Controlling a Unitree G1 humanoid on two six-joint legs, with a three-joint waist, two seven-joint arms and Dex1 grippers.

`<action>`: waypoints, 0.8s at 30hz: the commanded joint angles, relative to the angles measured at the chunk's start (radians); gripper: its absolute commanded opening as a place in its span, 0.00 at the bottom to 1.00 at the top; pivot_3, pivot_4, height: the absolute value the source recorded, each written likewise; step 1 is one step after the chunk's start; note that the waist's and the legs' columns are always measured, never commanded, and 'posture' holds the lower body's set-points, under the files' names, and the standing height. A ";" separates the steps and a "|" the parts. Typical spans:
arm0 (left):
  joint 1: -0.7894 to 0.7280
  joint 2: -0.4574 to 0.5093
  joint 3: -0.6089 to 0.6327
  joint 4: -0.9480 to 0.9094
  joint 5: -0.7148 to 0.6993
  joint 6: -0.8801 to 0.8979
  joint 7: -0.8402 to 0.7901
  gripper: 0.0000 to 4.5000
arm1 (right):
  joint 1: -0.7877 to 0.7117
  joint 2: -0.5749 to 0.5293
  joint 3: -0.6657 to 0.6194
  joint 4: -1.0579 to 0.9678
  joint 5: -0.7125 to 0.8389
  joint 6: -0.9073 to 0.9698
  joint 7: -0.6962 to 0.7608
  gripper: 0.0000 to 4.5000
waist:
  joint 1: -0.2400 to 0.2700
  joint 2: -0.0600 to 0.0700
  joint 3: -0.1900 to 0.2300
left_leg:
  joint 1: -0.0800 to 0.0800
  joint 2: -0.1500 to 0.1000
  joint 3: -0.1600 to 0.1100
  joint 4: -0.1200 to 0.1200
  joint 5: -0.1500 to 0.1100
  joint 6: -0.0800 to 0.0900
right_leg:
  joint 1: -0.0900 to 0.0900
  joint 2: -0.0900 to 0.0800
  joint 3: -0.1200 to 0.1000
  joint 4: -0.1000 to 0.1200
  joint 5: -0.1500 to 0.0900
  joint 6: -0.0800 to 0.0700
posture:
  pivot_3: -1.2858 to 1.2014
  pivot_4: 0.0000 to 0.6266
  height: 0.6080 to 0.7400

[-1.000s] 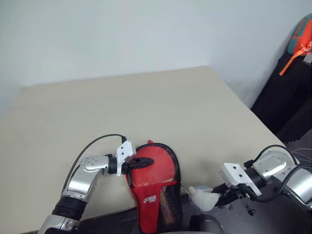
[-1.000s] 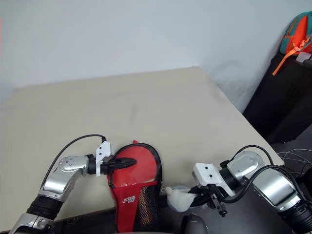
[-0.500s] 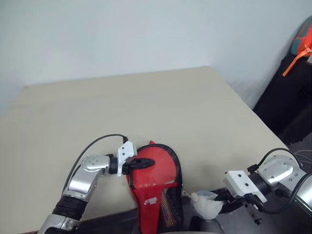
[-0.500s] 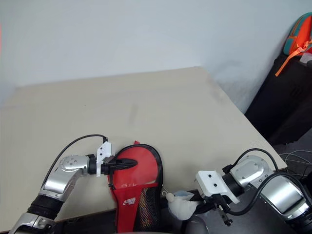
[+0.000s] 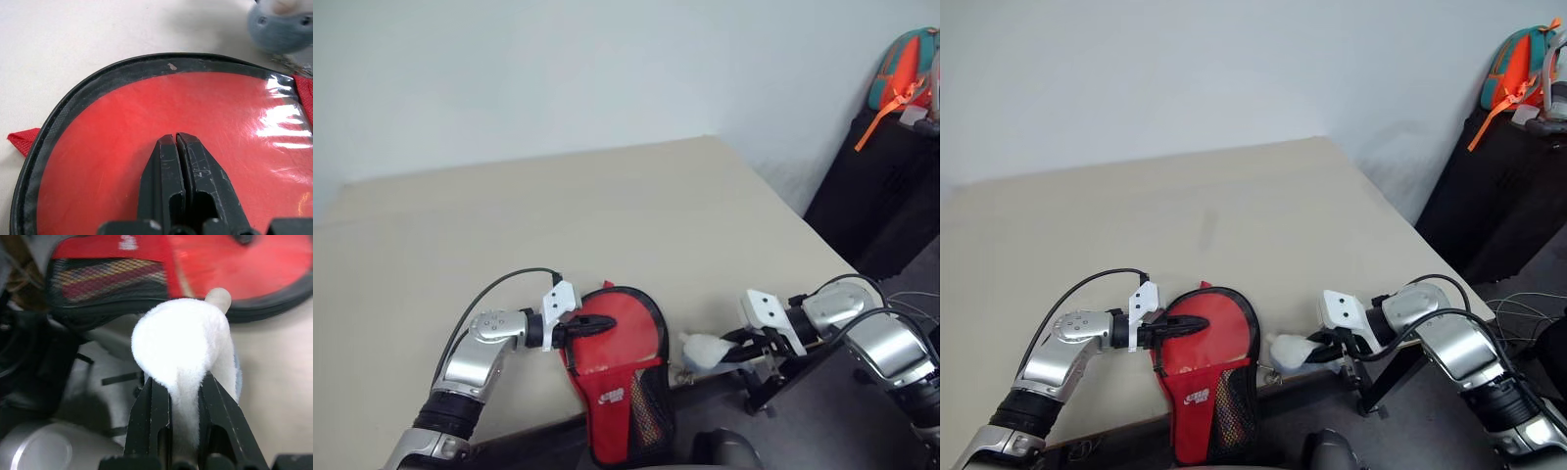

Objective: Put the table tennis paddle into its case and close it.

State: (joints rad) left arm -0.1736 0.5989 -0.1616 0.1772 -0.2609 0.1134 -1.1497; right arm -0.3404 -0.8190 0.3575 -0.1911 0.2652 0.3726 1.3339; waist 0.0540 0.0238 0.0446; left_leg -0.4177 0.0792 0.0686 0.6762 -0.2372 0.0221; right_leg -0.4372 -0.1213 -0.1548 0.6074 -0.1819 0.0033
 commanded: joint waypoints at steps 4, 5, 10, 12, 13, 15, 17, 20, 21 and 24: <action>0.037 0.010 -0.046 0.033 0.047 0.043 -0.006 0.00 | -0.099 0.015 -0.022 0.121 -0.060 -0.052 -0.010 0.07 | 0.001 0.000 0.000 | 0.003 0.000 0.002 -0.001 0.000 0.000 | 0.001 0.000 0.002 0.001 0.000 0.000 | 0.52 0.00 0.74; 0.038 0.010 -0.046 0.032 0.047 0.044 -0.006 0.00 | -0.106 0.015 -0.023 0.131 -0.064 -0.056 -0.008 0.07 | 0.001 0.000 0.000 | 0.003 0.000 0.002 -0.001 0.000 0.000 | 0.001 0.000 0.002 0.001 0.000 0.000 | 0.52 0.00 0.74; 0.039 0.005 -0.049 0.031 0.049 0.044 -0.001 0.00 | -0.132 0.006 -0.024 0.154 -0.081 -0.024 -0.009 0.25 | 0.001 0.001 0.000 | 0.004 0.000 0.004 -0.001 0.000 0.000 | 0.000 0.000 0.003 0.001 0.000 0.000 | 0.52 0.00 0.74; 0.037 0.003 -0.049 0.033 0.050 0.044 0.000 0.00 | -0.133 0.001 -0.028 0.142 -0.078 -0.010 -0.004 0.40 | 0.001 0.002 0.000 | 0.004 0.000 0.004 -0.001 0.000 0.000 | 0.000 0.000 0.003 0.001 0.000 0.000 | 0.52 0.00 0.74; 0.036 0.003 -0.049 0.035 0.050 0.043 0.000 0.00 | -0.132 -0.006 -0.028 0.133 -0.075 -0.006 0.008 0.46 | 0.001 0.002 0.000 | 0.004 0.000 0.004 -0.001 0.000 0.000 | 0.000 0.000 0.004 0.001 0.000 0.000 | 0.52 0.00 0.74; 0.035 0.002 -0.049 0.037 0.051 0.041 0.000 0.00 | -0.130 -0.020 -0.030 0.117 -0.067 -0.004 0.029 0.63 | 0.001 0.002 0.000 | 0.004 0.000 0.004 -0.001 0.000 0.000 | 0.000 0.000 0.004 0.001 0.000 0.000 | 0.52 0.00 0.74; 0.032 0.000 -0.050 0.041 0.052 0.039 0.001 0.00 | -0.131 -0.040 -0.031 0.105 -0.071 -0.021 0.052 0.79 | 0.001 0.002 0.000 | 0.004 0.000 0.004 -0.001 0.000 0.000 | 0.000 0.000 0.004 0.001 0.000 0.000 | 0.52 0.00 0.74; 0.028 -0.001 -0.050 0.045 0.053 0.038 0.002 0.00 | -0.164 -0.048 -0.045 0.081 -0.040 0.011 0.083 0.93 | 0.001 0.003 0.000 | 0.004 0.000 0.004 -0.001 0.000 0.000 | 0.000 0.000 0.004 0.001 0.000 0.000 | 0.52 0.00 0.74; 0.028 -0.002 -0.050 0.046 0.054 0.038 0.002 0.00 | -0.181 -0.040 -0.049 0.077 -0.032 0.027 0.082 0.93 | 0.001 0.004 0.000 | 0.004 0.000 0.004 -0.001 0.000 0.000 | -0.001 0.000 0.004 0.001 0.000 0.000 | 0.52 0.00 0.74; 0.028 -0.003 -0.050 0.047 0.055 0.037 0.003 0.00 | -0.215 -0.010 -0.041 0.071 -0.028 0.051 0.073 0.93 | 0.001 0.004 0.000 | 0.004 0.000 0.004 -0.001 0.000 0.000 | -0.001 0.000 0.003 0.001 0.000 0.000 | 0.52 0.00 0.74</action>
State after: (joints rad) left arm -0.1727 0.5986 -0.1597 0.1756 -0.2585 0.1191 -1.1497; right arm -0.5281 -0.8370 0.3454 -0.0902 0.2144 0.4146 1.4103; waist 0.0552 0.0280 0.0447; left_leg -0.4136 0.0792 0.0720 0.6746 -0.2374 0.0219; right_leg -0.4383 -0.1215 -0.1515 0.6085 -0.1819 0.0033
